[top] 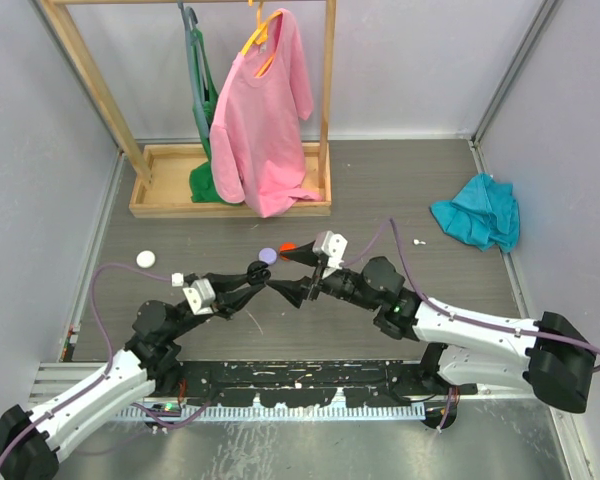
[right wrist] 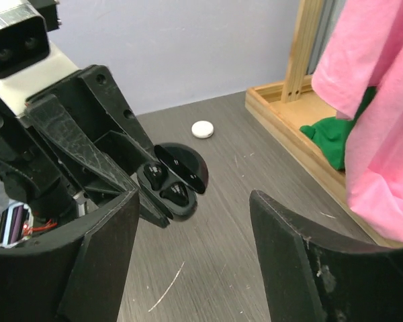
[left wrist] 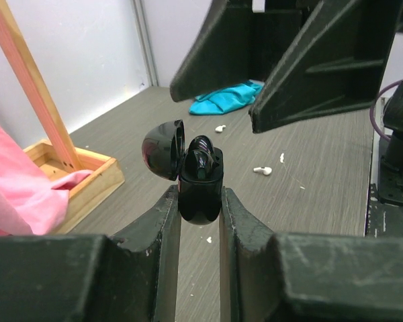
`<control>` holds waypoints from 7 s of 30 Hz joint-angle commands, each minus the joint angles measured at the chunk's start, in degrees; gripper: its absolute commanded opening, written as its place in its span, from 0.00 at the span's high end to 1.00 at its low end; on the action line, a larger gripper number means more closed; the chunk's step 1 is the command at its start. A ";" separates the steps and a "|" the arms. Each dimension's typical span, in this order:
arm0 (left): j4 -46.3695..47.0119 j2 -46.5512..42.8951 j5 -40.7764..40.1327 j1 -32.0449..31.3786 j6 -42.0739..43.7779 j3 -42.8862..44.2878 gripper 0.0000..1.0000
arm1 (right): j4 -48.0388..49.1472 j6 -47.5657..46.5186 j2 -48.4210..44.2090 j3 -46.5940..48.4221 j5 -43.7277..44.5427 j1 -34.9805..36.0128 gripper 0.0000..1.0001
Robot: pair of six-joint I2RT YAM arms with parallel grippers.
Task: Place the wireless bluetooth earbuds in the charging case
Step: Place the earbud in the charging case, then close the charging case, then place the charging case at the center of the board, then pick up the charging case at the center of the board.
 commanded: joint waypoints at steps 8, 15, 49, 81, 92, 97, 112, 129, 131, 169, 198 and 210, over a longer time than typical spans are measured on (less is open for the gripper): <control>2.32 5.72 6.68 0.00 1.04 3.81 1.00 | -21.61 -2.43 -1.20 11.85 -23.80 -9.16 0.20; 2.36 7.74 10.75 0.05 1.05 4.71 1.00 | -26.43 0.32 4.41 17.24 -36.55 -13.58 0.15; -4.02 12.91 5.02 0.05 0.17 8.51 1.00 | -39.16 -8.30 5.70 20.56 -39.91 -14.12 0.15; -28.96 39.36 -26.77 7.22 -39.75 23.38 0.91 | -16.42 4.30 -3.52 -4.79 36.12 -14.19 0.09; -23.78 52.47 -21.57 12.03 -48.48 25.19 0.79 | -9.83 4.95 -2.82 -9.01 41.75 -14.22 0.09; -22.30 56.74 -20.72 12.54 -50.70 26.55 0.72 | -10.19 4.85 -1.84 -8.47 41.79 -14.18 0.09; -30.38 56.28 -25.02 12.62 -54.32 27.24 0.33 | -10.77 4.65 -2.05 -8.30 42.45 -14.22 0.09; -64.80 39.98 -42.61 17.00 -46.00 33.80 0.18 | -11.24 5.13 -4.31 -8.80 42.81 -14.24 0.08; -67.28 39.06 -43.99 20.43 -44.22 34.37 0.17 | -11.22 5.19 -4.74 -8.90 42.92 -14.21 0.08; -83.71 75.28 -48.81 50.75 -66.13 62.67 0.12 | -12.58 5.78 -5.97 -8.74 42.71 -14.10 0.07; -71.49 64.80 -34.19 53.01 -50.64 45.96 0.64 | -12.97 5.84 -4.38 -7.91 40.96 -14.15 0.07; -63.80 52.16 -30.26 38.52 -41.75 36.13 0.65 | -12.58 7.00 0.41 -6.27 35.31 -14.18 0.06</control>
